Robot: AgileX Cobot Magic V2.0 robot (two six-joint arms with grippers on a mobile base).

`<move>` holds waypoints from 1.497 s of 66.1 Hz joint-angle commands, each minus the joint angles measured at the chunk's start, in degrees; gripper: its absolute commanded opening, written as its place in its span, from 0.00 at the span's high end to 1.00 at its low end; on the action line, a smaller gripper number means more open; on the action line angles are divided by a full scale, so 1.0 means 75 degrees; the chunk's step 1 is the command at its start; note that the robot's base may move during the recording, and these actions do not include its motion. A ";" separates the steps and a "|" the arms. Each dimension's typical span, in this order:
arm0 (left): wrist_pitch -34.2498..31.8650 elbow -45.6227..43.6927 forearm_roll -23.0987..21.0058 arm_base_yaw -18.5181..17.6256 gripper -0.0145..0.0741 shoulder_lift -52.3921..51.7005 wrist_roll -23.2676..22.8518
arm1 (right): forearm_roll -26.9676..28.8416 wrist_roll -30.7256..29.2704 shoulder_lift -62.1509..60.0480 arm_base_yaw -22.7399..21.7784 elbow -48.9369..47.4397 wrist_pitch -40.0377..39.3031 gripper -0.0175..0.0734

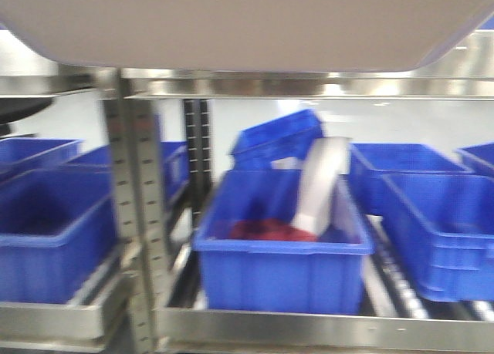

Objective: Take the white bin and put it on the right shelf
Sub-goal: 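Carry the bin in both grippers while driving to the blue-crate shelving, then push the bin forward onto the upper roller shelf with both grippers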

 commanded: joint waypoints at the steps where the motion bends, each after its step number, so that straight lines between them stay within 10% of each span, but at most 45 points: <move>1: 0.0392 -0.0280 -0.1680 -0.0147 0.53 -0.0103 0.0108 | 0.1471 -0.0048 -0.0065 0.0065 -0.0281 0.0298 0.33; 99: 0.0375 -0.0280 -0.1680 -0.0147 0.53 -0.0023 0.0108 | 0.1471 -0.0048 -0.0065 0.0065 -0.0281 0.0289 0.33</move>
